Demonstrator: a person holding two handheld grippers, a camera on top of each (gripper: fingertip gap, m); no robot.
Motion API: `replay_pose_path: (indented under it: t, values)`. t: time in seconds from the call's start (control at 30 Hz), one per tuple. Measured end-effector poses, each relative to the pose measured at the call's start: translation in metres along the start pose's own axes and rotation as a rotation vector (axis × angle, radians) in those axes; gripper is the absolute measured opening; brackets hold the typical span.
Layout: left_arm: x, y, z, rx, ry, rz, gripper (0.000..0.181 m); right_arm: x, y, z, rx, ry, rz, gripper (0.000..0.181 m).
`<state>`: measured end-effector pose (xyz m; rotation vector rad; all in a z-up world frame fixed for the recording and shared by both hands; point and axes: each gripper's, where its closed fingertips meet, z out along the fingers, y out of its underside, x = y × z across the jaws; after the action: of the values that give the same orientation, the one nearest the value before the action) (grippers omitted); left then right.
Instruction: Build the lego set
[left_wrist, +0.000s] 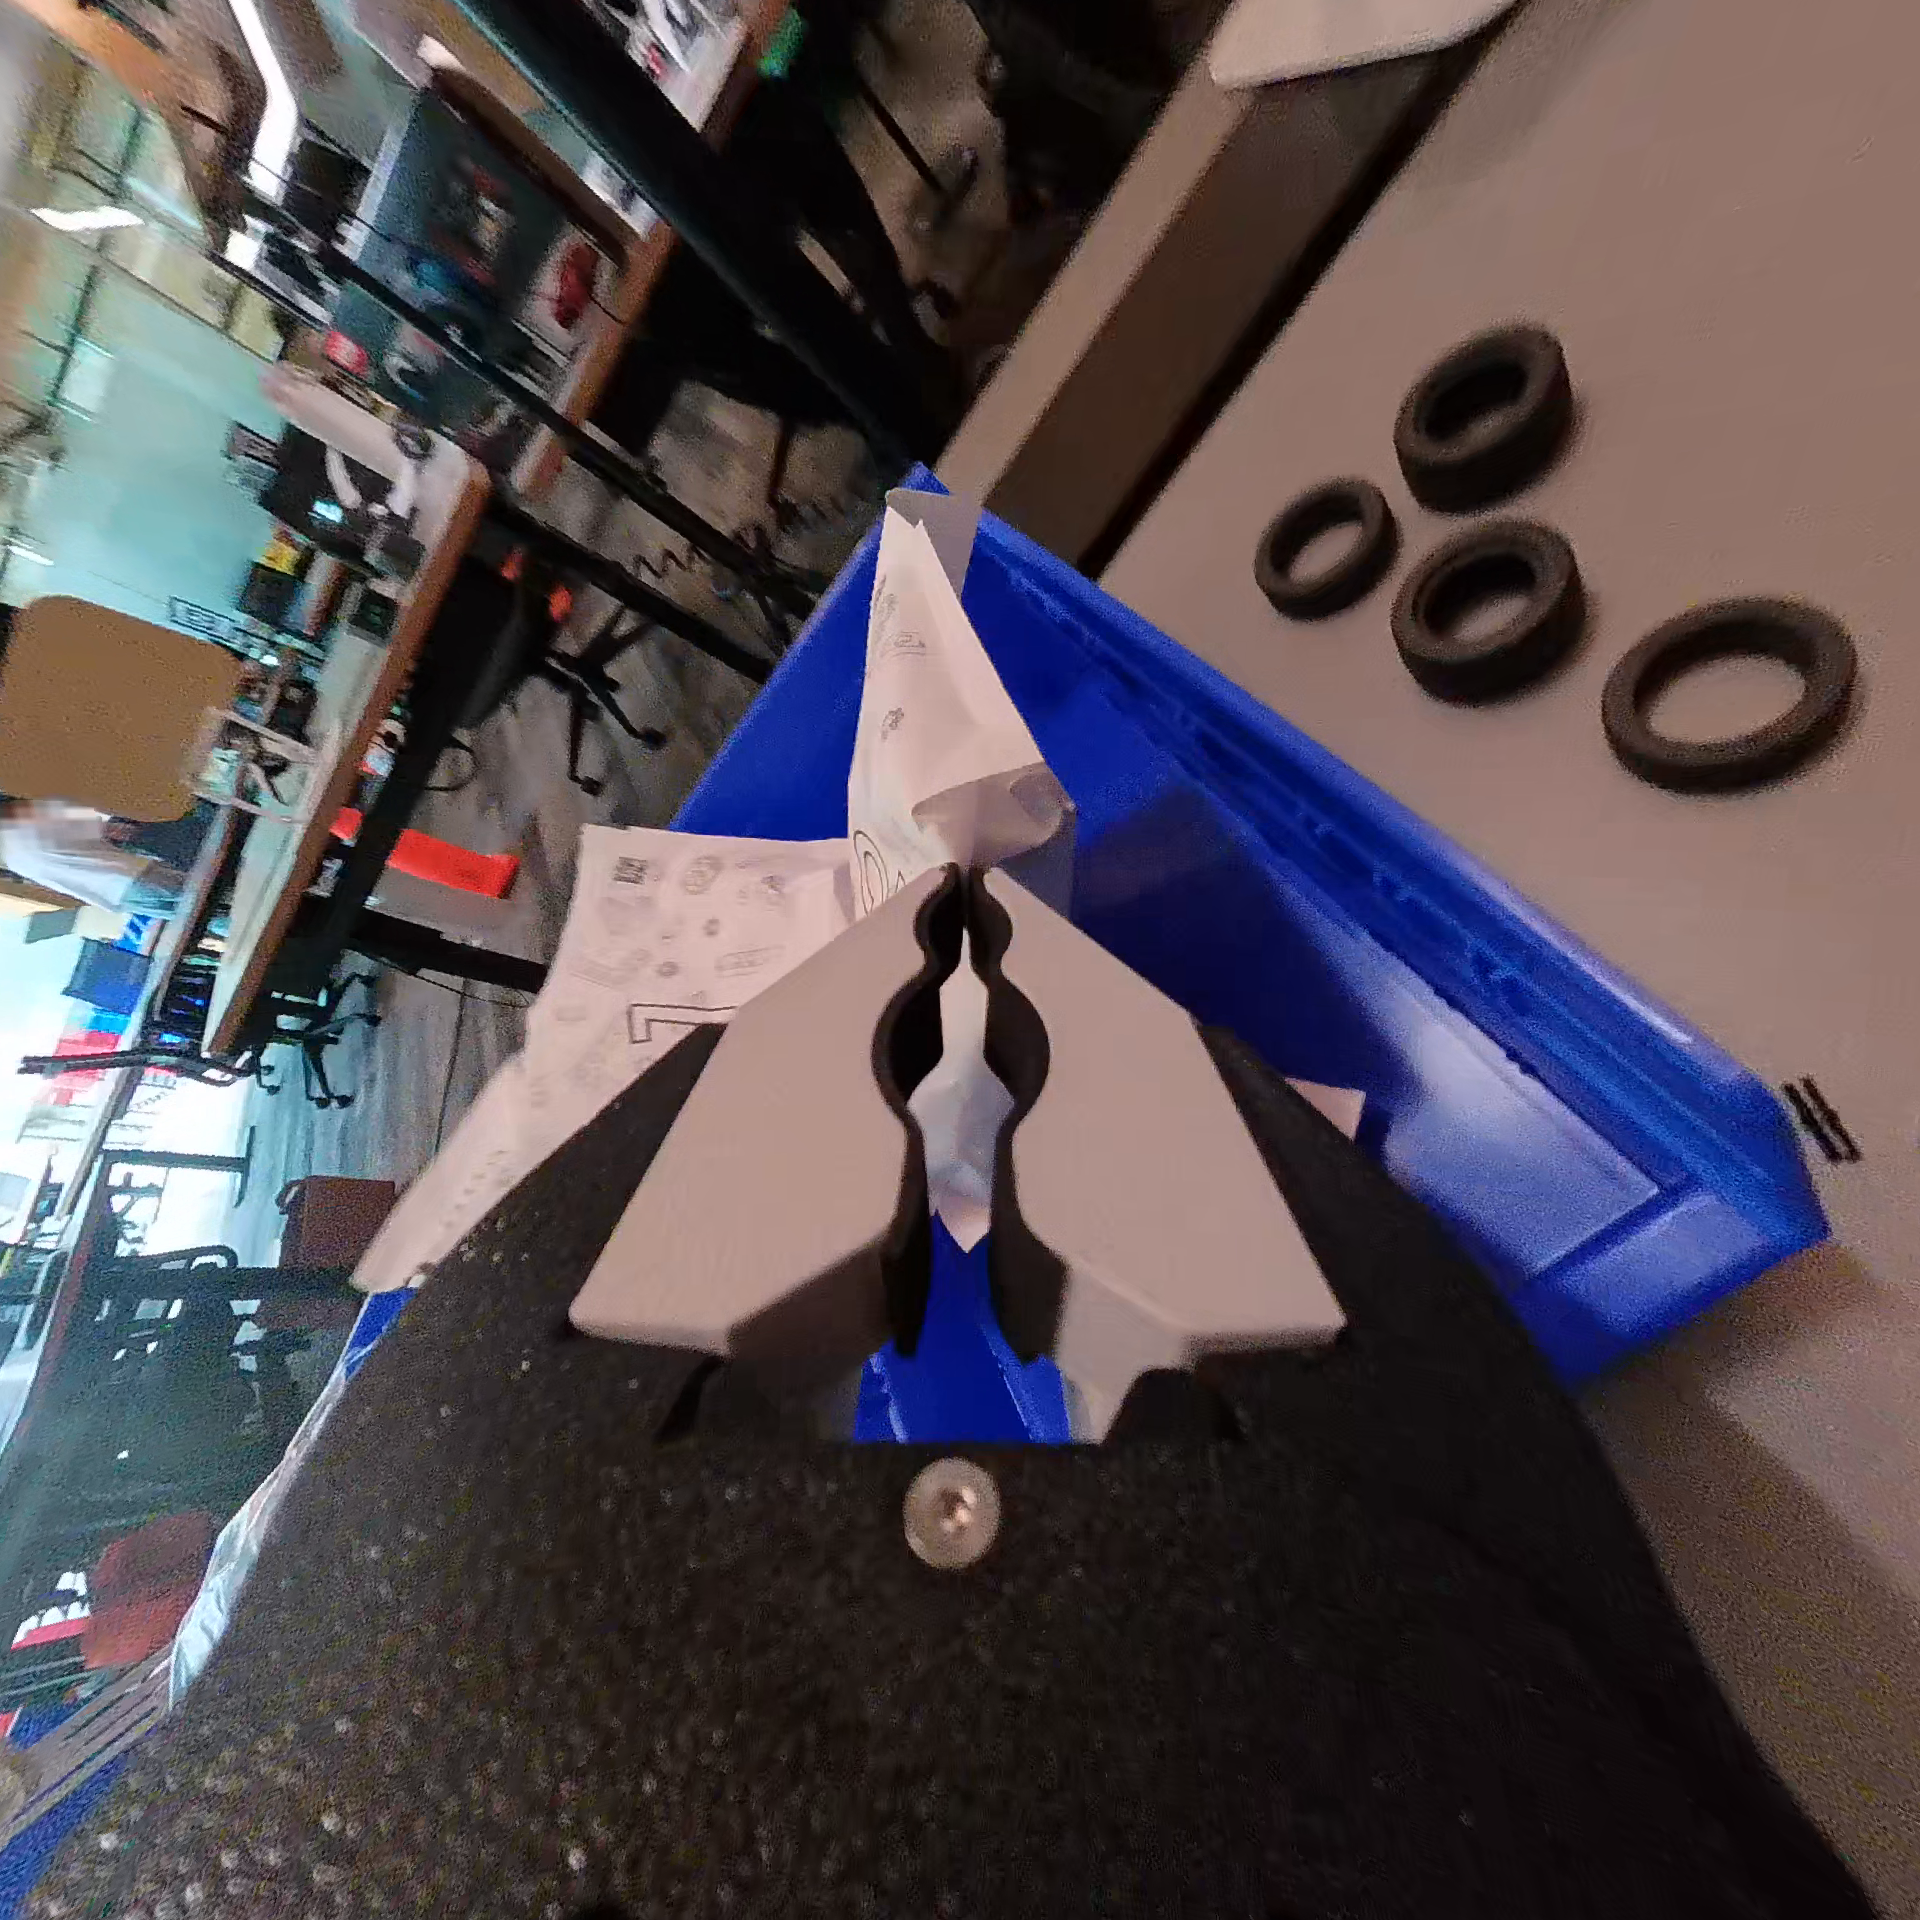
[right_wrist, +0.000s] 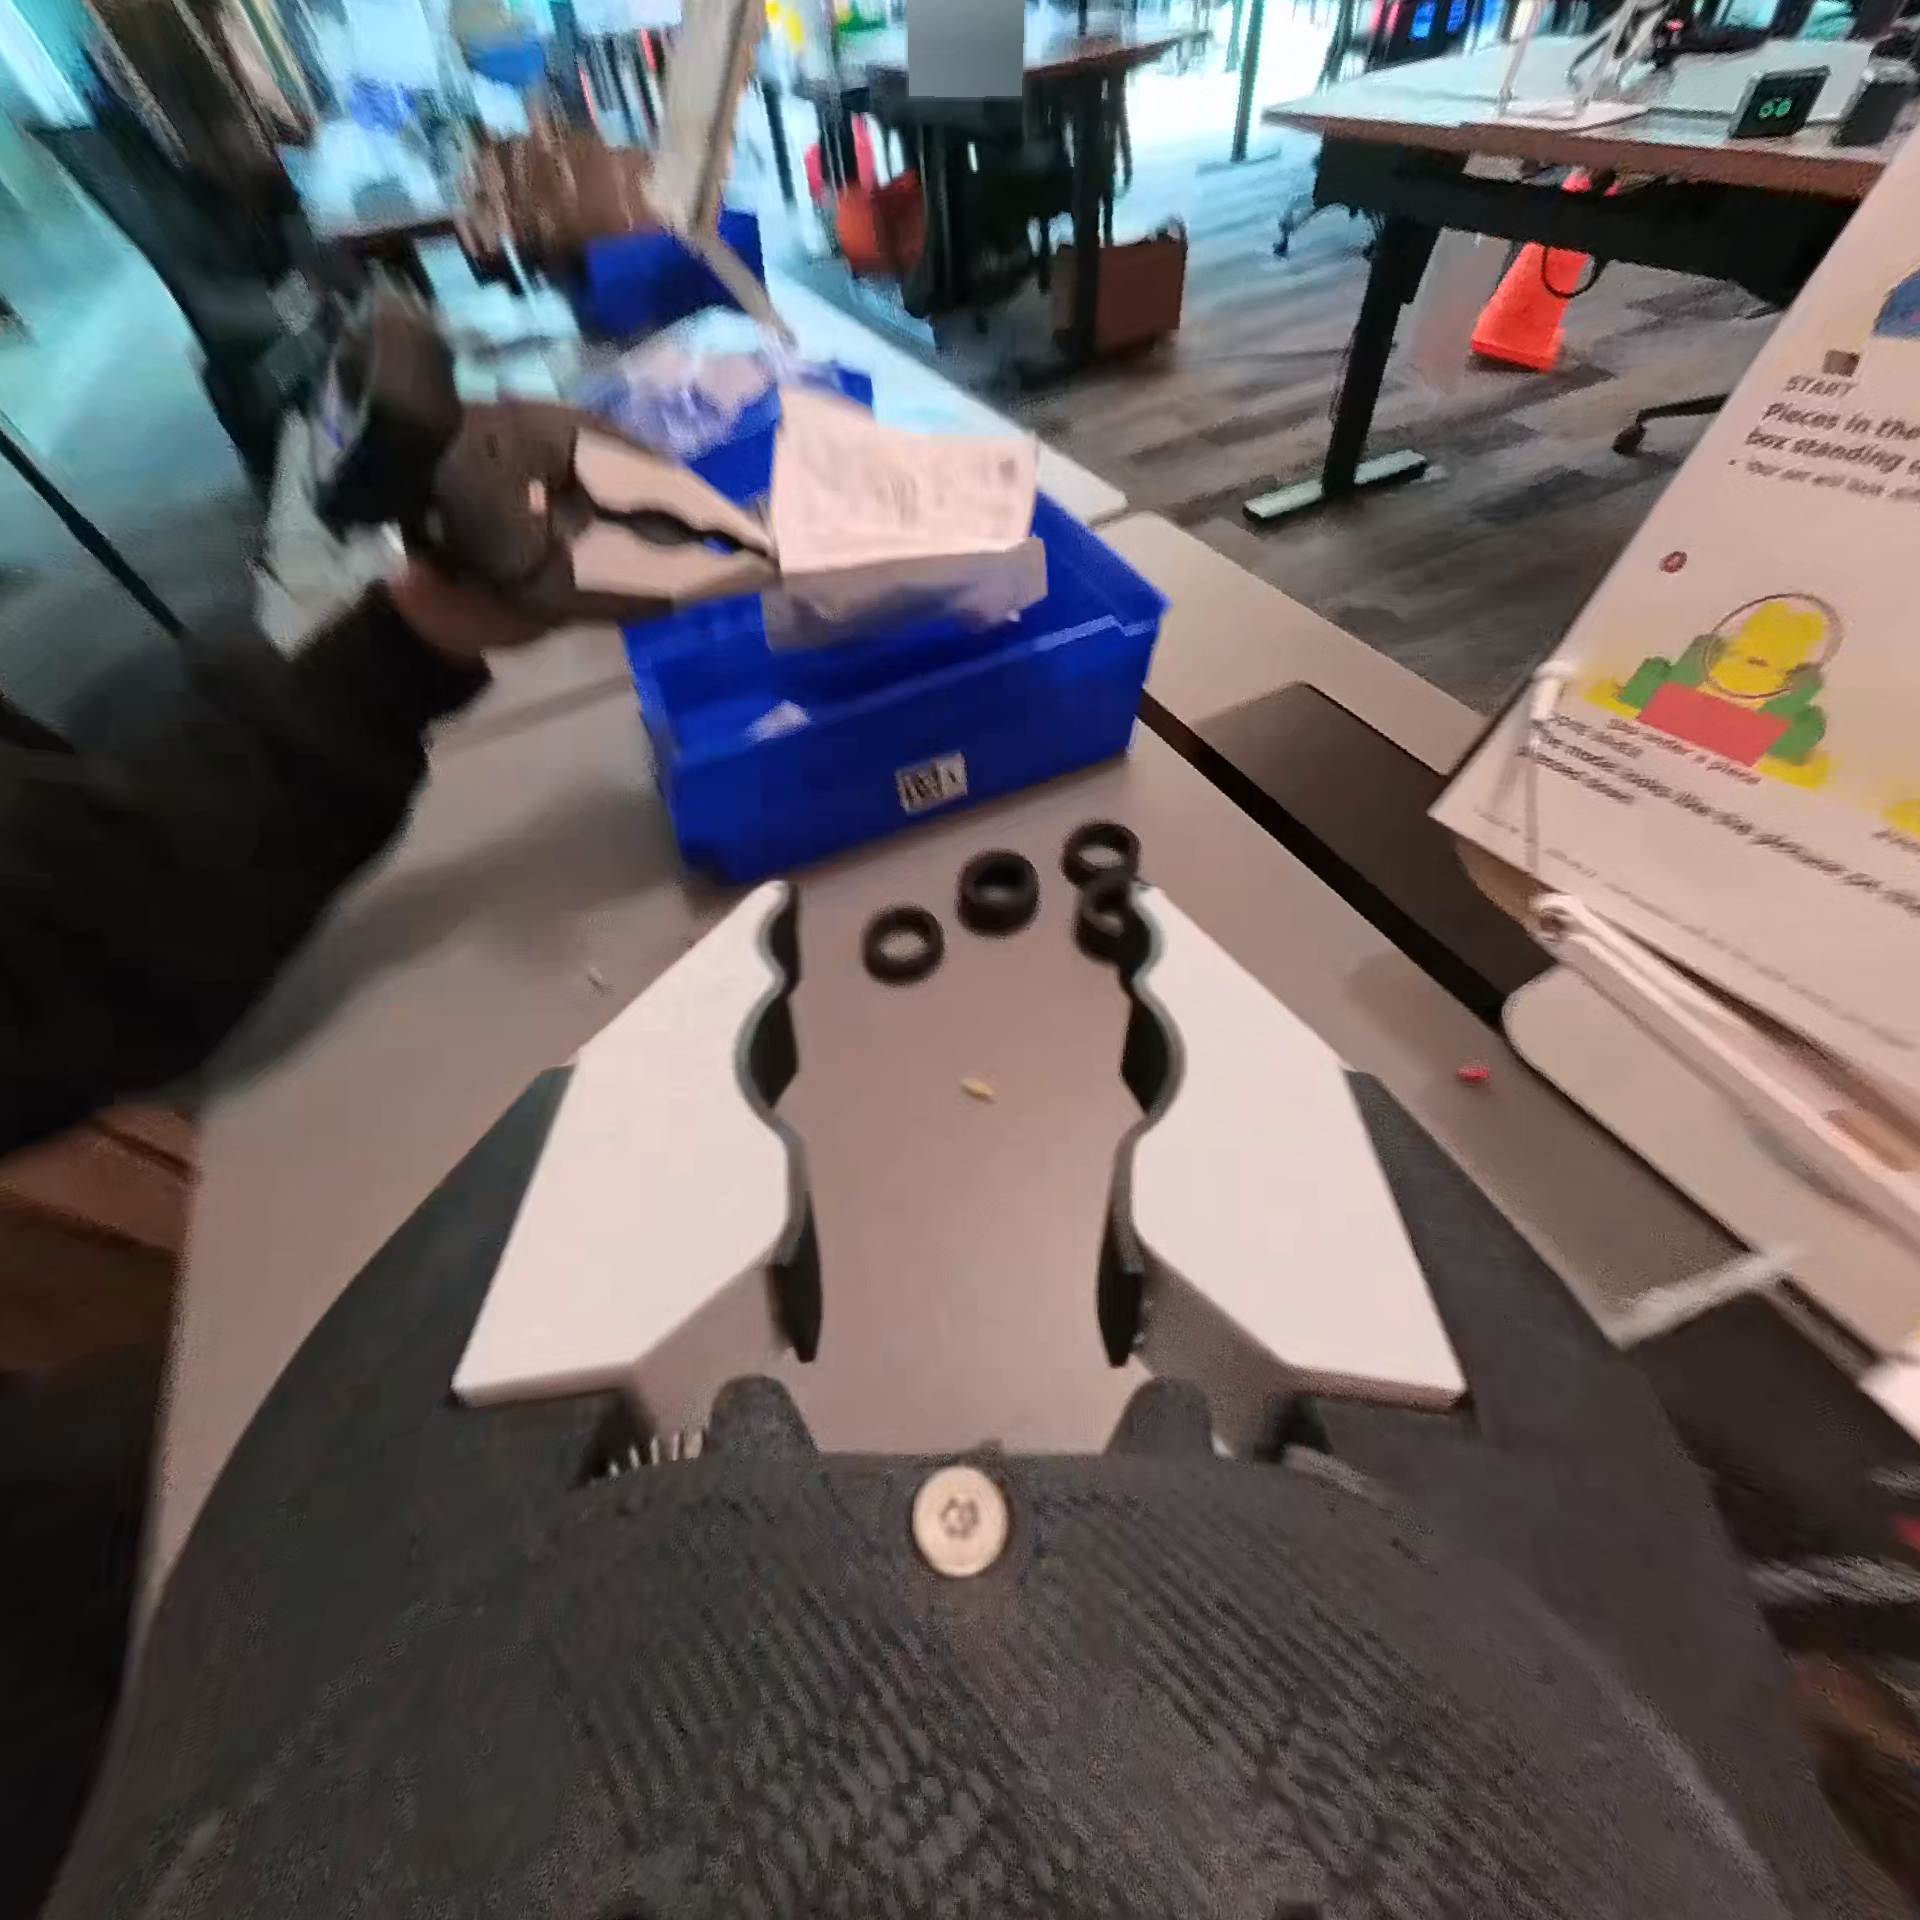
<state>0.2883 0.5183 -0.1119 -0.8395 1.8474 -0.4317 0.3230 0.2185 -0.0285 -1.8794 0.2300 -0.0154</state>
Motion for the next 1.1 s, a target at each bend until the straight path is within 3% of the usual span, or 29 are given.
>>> replay_pose_path:
  t: [0.03,0.13,0.23,0.37,0.47,0.63,0.7,0.77,0.83,0.93,1.03,1.1]
  values:
    - [-0.004,-0.011,-0.011,0.050,-0.030,-0.023,0.000,-0.003,-0.006,0.004,0.039,-0.035,0.070,0.070]
    - [-0.007,-0.036,-0.041,0.160,-0.133,-0.061,0.000,-0.020,-0.015,0.022,0.079,-0.163,0.236,0.087]
    - [0.008,-0.071,-0.072,0.238,-0.253,0.020,0.000,-0.033,-0.020,0.044,0.121,-0.258,0.378,0.089]
    - [0.026,-0.065,-0.062,0.145,-0.265,0.002,0.000,-0.030,-0.018,0.082,0.070,-0.368,0.575,0.081]
    - [0.051,-0.088,-0.067,0.197,-0.266,0.052,0.000,-0.028,-0.004,0.104,0.034,-0.372,0.649,0.084]
    - [0.091,-0.128,-0.083,0.227,-0.477,0.285,0.000,-0.027,-0.012,0.099,0.137,-0.404,0.719,0.079]
    - [0.106,-0.141,-0.092,0.234,-0.584,0.374,0.000,-0.031,0.003,0.095,0.073,-0.387,0.686,0.077]
    - [0.121,-0.155,-0.100,0.265,-0.649,0.417,0.000,-0.033,0.014,0.091,0.049,-0.385,0.689,0.065]
    - [0.138,-0.167,-0.103,0.288,-0.669,0.477,0.000,-0.040,0.006,0.076,0.109,-0.457,0.699,0.031]
    - [0.173,-0.171,-0.090,0.314,-0.500,0.397,0.000,-0.042,0.010,0.064,0.085,-0.416,0.506,0.012]
    - [0.214,-0.188,-0.096,0.456,-0.133,0.163,0.014,-0.053,0.023,0.051,-0.004,-0.391,0.174,0.008]
    - [0.220,-0.207,-0.117,0.546,0.100,0.010,0.022,-0.062,0.033,0.042,-0.059,-0.378,-0.065,0.006]
